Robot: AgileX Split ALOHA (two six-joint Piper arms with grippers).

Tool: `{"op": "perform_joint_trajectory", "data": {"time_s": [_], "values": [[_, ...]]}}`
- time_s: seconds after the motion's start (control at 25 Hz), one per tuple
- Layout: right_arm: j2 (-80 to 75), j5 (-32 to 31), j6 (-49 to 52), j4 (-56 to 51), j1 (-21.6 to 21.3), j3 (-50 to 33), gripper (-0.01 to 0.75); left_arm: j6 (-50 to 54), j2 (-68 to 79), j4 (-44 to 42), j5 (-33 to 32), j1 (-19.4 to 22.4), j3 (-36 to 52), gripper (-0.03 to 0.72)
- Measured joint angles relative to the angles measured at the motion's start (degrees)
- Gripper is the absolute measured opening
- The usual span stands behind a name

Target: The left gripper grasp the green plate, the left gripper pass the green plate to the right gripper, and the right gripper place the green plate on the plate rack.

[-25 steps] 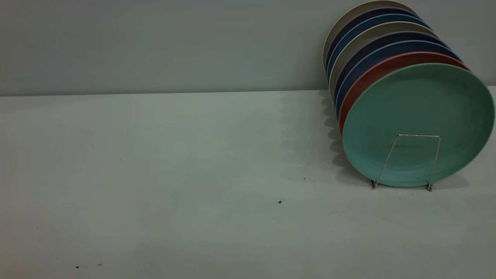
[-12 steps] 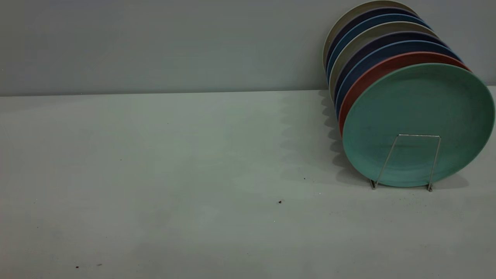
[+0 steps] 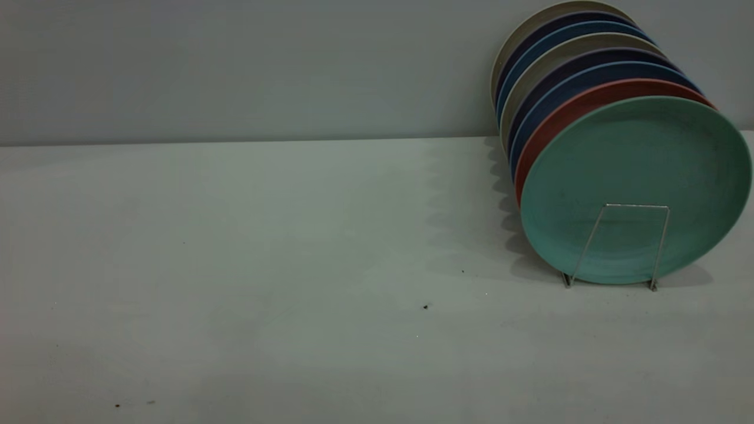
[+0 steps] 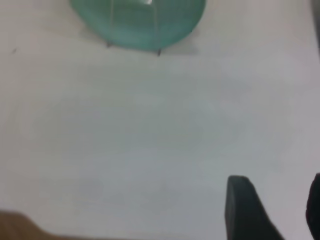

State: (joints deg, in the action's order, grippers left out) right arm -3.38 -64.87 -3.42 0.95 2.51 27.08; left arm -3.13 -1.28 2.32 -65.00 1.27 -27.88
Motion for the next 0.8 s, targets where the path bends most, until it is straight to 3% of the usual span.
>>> {"op": "perform_joint_trajectory", "data": {"time_s": [0.8], "values": [[4.34, -0.17, 0.00, 0.00, -0.40, 0.00, 0.315, 0.00, 0.00, 0.05, 0.00, 0.73, 0.00, 0.518]]}}
